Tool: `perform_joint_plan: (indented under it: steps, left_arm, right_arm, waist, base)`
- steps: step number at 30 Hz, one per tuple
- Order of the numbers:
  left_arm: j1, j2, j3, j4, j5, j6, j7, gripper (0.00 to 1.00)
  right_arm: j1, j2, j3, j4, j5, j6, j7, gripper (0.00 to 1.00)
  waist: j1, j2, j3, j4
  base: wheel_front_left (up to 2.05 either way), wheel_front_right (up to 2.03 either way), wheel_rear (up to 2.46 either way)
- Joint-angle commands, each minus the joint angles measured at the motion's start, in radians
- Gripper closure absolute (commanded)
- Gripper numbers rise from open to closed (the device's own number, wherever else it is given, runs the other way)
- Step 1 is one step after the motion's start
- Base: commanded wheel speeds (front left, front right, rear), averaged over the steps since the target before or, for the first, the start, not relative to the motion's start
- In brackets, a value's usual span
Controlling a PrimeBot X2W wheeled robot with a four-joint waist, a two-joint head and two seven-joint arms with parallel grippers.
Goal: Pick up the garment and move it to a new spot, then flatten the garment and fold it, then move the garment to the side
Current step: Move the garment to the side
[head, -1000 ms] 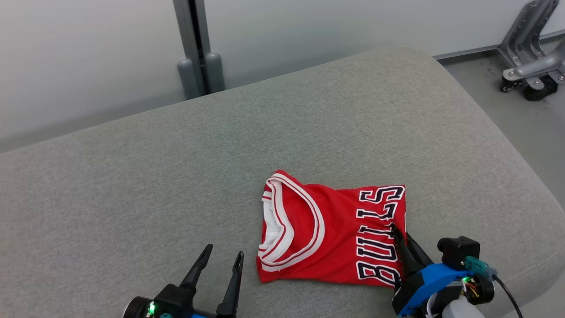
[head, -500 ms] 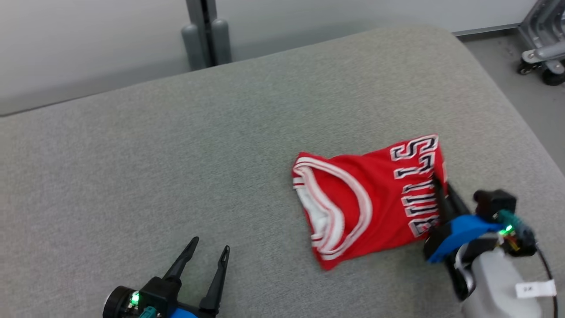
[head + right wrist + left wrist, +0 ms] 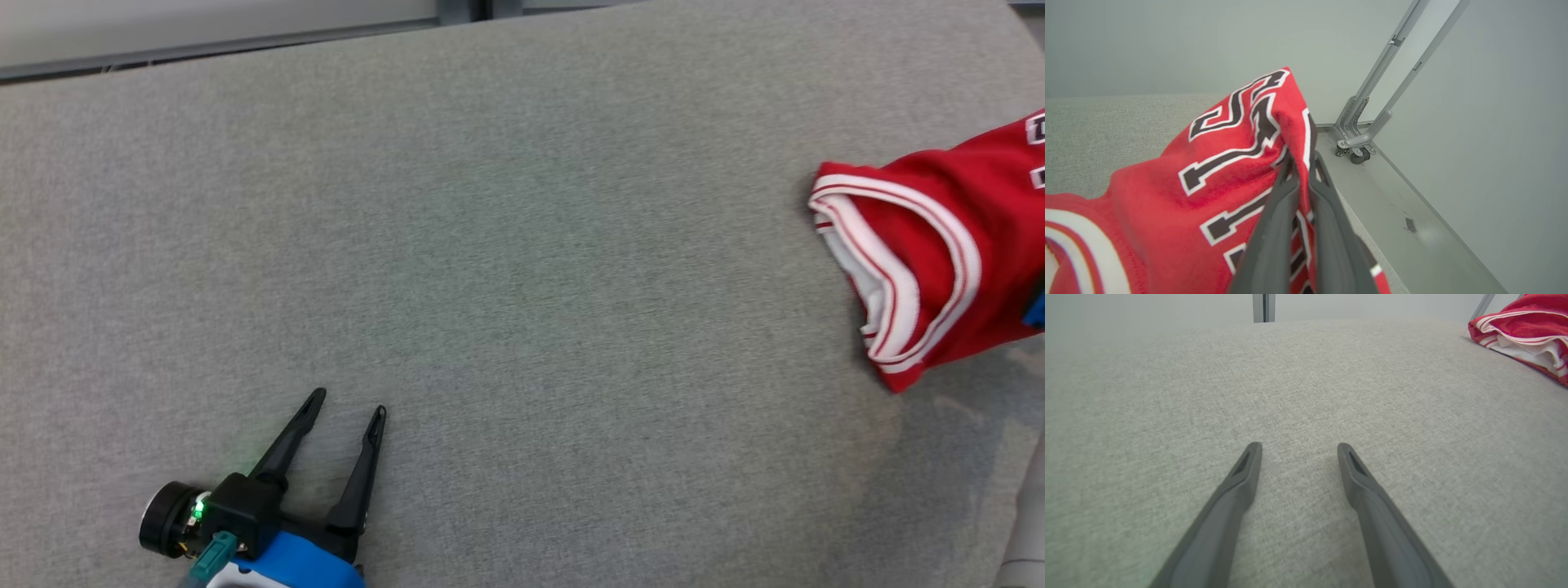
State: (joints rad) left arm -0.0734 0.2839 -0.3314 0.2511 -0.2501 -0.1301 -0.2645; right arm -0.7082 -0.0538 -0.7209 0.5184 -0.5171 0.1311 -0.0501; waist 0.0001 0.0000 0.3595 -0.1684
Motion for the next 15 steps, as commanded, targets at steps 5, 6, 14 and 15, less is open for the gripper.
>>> perform_joint_plan:
  steps: [5, 6, 14, 15]
  left_arm:
    - [-0.025, 0.006, -0.001, 0.006, -0.012, 0.0, 0.002, 0.0]
    - [-0.029, 0.003, -0.001, 0.007, -0.013, 0.001, 0.002, 0.0]
    - [-0.033, -0.019, 0.011, 0.013, -0.009, 0.0, 0.001, 0.0]
    - [-0.031, -0.022, 0.017, 0.016, -0.007, 0.0, 0.001, 0.0]
  right_arm:
    - [-0.049, -0.002, -0.08, -0.06, -0.085, -0.001, 0.022, 0.11]
    - [-0.055, -0.001, -0.094, -0.071, -0.091, -0.001, 0.018, 0.0]
    - [-0.087, 0.001, -0.061, -0.01, -0.064, -0.001, -0.093, 0.0]
    - [-0.089, 0.001, -0.04, 0.014, -0.045, -0.001, -0.118, 0.0]
  waist:
    - [-0.0001, 0.0, 0.033, 0.037]
    - [-0.0001, 0.0, 0.032, 0.038]
    - [-0.0001, 0.0, -0.009, 0.037]
    - [-0.0001, 0.0, -0.018, 0.037]
  base:
    - [0.0, 0.0, 0.0]
    - [0.0, 0.0, 0.0]
    - [0.0, 0.0, 0.0]
    - [0.0, 0.0, 0.0]
